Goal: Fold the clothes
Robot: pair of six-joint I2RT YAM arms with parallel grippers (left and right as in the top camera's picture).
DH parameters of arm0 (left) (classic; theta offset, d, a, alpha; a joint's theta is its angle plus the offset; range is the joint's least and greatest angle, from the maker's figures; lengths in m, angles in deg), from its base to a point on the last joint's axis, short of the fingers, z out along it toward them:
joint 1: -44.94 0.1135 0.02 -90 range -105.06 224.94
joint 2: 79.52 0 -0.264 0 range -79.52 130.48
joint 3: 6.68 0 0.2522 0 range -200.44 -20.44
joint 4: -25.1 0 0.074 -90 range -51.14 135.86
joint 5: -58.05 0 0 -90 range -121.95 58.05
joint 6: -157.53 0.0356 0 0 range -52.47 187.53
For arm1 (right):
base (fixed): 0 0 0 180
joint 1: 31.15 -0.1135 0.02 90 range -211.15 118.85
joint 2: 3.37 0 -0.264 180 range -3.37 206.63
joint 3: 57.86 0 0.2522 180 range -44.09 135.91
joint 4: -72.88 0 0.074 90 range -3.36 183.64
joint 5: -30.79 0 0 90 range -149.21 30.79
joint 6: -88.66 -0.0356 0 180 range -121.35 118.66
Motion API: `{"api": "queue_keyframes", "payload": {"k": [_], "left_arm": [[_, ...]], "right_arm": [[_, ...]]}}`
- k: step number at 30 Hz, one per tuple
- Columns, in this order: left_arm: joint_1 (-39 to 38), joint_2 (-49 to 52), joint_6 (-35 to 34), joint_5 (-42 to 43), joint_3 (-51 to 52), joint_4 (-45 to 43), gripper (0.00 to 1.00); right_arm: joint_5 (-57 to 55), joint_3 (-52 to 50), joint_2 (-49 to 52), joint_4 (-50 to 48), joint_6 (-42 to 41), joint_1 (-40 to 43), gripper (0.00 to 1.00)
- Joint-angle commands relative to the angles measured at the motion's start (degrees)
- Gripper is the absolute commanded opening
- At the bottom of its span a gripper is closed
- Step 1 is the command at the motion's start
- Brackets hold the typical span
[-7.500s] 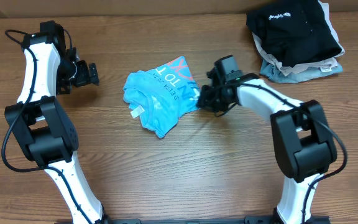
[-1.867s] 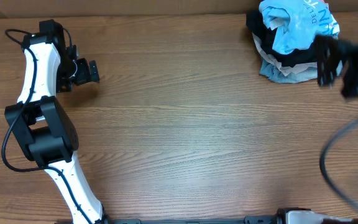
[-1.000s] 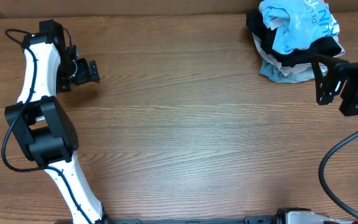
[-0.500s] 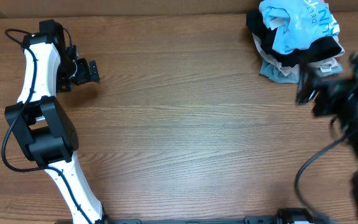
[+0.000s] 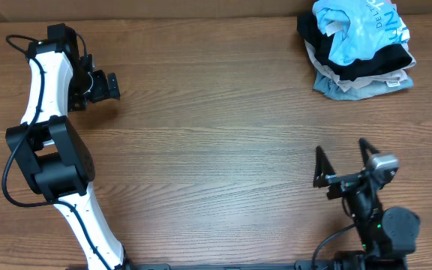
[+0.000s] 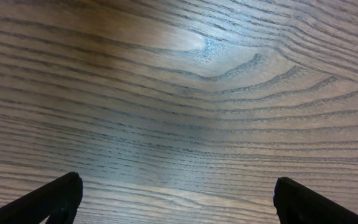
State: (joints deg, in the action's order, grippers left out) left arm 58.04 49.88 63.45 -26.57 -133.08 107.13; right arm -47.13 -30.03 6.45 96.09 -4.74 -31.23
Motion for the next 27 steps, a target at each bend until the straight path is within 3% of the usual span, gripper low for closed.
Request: {"api": "queue_keyframes", "payload": {"k": [1, 21, 27], "left_arm": [[-0.5, 0.6, 0.7, 0.4, 0.1, 0.0, 1.0], [-0.5, 0.6, 0.7, 0.4, 0.1, 0.0, 1.0], [-0.5, 0.6, 0.7, 0.4, 0.1, 0.0, 1.0]], "right_arm": [[2.9, -4.0, -4.0, -1.8, -1.4, 0.1, 1.0], [3.0, -11.8, -8.0, -2.0, -1.4, 0.1, 1.0], [2.9, -13.6, -9.7, -6.4, -1.3, 0.1, 1.0]]}}
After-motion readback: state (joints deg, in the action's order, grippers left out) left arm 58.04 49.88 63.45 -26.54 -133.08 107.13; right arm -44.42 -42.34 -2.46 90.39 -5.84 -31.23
